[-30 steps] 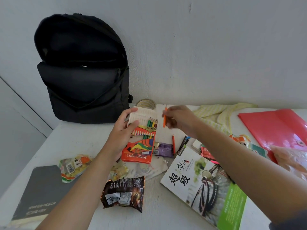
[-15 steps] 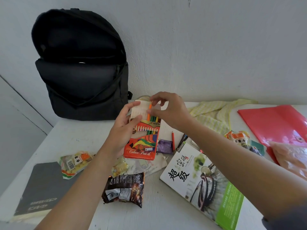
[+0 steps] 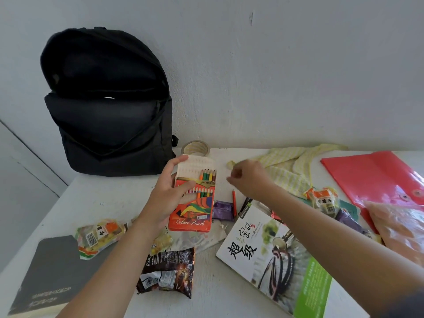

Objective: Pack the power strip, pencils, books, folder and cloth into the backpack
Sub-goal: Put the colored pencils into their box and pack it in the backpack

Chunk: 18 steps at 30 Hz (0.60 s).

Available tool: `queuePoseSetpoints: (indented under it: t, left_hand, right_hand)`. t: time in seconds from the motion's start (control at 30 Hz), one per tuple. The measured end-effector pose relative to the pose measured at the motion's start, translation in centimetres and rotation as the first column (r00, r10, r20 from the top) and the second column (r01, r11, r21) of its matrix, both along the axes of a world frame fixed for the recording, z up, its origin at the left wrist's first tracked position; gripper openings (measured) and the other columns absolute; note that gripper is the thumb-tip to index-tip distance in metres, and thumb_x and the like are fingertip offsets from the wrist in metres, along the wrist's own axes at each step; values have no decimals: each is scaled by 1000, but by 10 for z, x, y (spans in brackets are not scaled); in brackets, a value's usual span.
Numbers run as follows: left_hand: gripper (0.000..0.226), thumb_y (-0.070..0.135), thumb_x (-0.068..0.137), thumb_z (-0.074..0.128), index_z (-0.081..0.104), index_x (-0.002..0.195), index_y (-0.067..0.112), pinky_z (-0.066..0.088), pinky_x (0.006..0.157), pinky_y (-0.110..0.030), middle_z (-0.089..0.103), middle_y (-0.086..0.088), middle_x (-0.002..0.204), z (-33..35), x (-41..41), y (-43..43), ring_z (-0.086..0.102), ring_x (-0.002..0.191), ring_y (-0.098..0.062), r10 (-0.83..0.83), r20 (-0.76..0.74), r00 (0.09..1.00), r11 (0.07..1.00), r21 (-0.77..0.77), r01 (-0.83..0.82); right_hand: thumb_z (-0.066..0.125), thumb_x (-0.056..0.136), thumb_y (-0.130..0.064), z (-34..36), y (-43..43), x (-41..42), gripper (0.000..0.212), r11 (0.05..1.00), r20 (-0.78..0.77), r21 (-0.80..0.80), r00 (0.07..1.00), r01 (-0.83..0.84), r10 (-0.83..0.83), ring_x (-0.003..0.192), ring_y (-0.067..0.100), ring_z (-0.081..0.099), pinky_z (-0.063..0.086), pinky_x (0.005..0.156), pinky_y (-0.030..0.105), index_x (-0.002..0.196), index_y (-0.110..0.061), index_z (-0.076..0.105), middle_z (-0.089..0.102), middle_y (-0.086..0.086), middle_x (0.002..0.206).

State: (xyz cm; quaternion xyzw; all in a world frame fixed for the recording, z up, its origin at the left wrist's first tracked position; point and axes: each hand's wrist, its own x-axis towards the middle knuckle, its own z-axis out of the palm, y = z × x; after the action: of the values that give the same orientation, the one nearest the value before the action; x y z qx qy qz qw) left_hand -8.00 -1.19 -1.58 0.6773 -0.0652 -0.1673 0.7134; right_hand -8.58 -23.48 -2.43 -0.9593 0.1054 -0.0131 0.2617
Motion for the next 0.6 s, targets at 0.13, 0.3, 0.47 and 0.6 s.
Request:
queuePoseSetpoints:
  t: [0.13,0.3,0.47,0.6]
  left_hand:
    - [57,1,95,67,51,135,38,62,86,-50,73,2,119,-1,0,-1,74,107,-23,-18,20,1000,1000,-8,19]
    - [56,3,96,67,50,136,39,63,79,-42,72,0,121,4,0,1,74,106,-22,-57,47,997,998,-10,57]
    - [56,1,95,66,51,133,39,63,74,-36,67,-4,128,6,4,5,73,106,-18,-33,49,998,999,4,33]
    - [56,3,94,68,52,133,40,63,75,-39,67,-6,129,6,7,9,74,106,-22,-6,18,1000,1000,8,6]
  right_hand:
    - [67,87,-57,-24,7,-6,36,966,-238,-258,967,30,-93,108,24,58,30,108,54,96,-22,65,67,0,100]
    - [57,94,-41,-36,15,-3,22,958,-263,-283,957,44,-121,118,29,54,25,108,54,99,-20,53,64,4,109]
    - [53,98,-34,-24,11,5,25,965,-188,159,966,208,-177,78,21,60,46,77,33,96,-11,63,61,2,85]
    - [59,99,-22,9,4,5,21,655,-61,738,983,160,-171,60,13,47,33,53,24,85,-7,66,63,2,73]
